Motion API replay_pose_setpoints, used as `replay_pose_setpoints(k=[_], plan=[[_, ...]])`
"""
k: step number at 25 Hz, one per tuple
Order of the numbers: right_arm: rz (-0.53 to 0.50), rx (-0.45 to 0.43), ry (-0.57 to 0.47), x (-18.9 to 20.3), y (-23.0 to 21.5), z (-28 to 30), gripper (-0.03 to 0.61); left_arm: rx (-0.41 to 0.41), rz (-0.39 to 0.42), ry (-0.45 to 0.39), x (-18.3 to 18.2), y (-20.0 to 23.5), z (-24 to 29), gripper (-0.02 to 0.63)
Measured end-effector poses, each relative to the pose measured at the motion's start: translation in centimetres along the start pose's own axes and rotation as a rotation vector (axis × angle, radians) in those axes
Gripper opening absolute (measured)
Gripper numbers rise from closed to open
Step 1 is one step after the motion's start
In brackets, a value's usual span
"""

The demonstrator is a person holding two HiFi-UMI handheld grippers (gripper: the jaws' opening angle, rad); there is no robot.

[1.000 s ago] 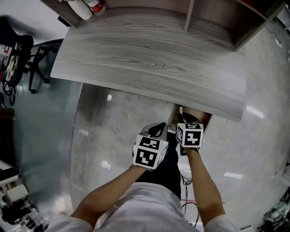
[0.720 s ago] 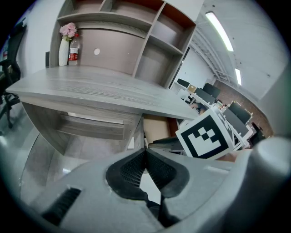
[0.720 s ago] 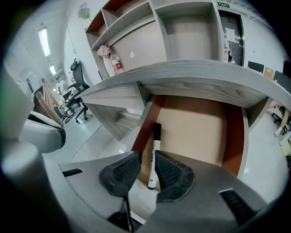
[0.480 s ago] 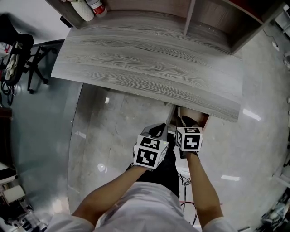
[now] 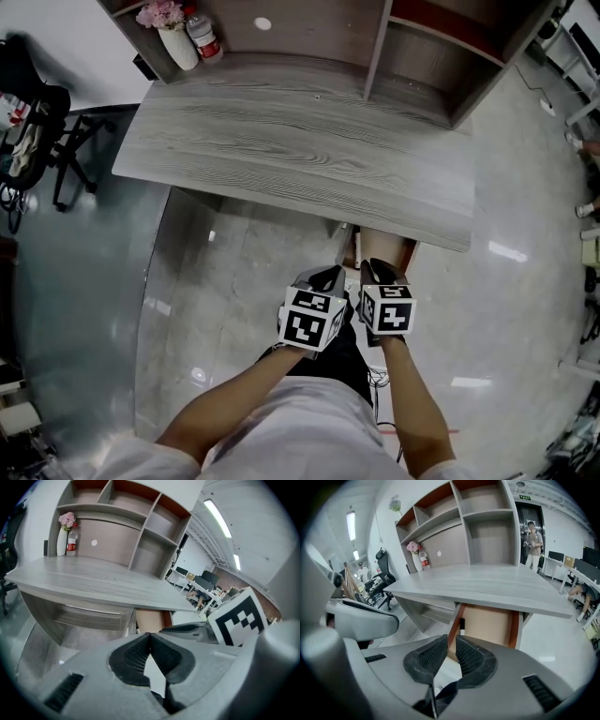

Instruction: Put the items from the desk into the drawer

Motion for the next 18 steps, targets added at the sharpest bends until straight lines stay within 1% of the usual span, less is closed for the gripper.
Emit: replay_pose_setpoints(k=[3,6,10,18], plan=[[0.011,0.006,-0.035,-0.8,0.2,-1.9,0.046,0.015,0.015,-0.017,-0.4,-0.7,-0.4,0.003],[0.041,0.000,-0.071,-1.5,0.5,-4.0,0.040,0.031,0.010,-0.034,-0.6,-1.5,-1.0,0.003],[0.036,-0.001,-0.114,-2.5,1.2,-7.0,0.035,0.048,0.007,-0.055,-0.9,-2.7,-2.0,0.003],[0.049,-0.028,-0.197,-4.2,2.7,-12.4,0.021,0.084,0.061,-0.077,-1.9,-5.1,-4.4,0.003]])
Point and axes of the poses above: the fingertips, and each gripper's own axes: z forward along the fingers, y to its left, x out of its underside, the point moved 1 cm from there along -z, backward along the fingers, and after that the axes turned 12 degrees about x, right-handed, at the moved point
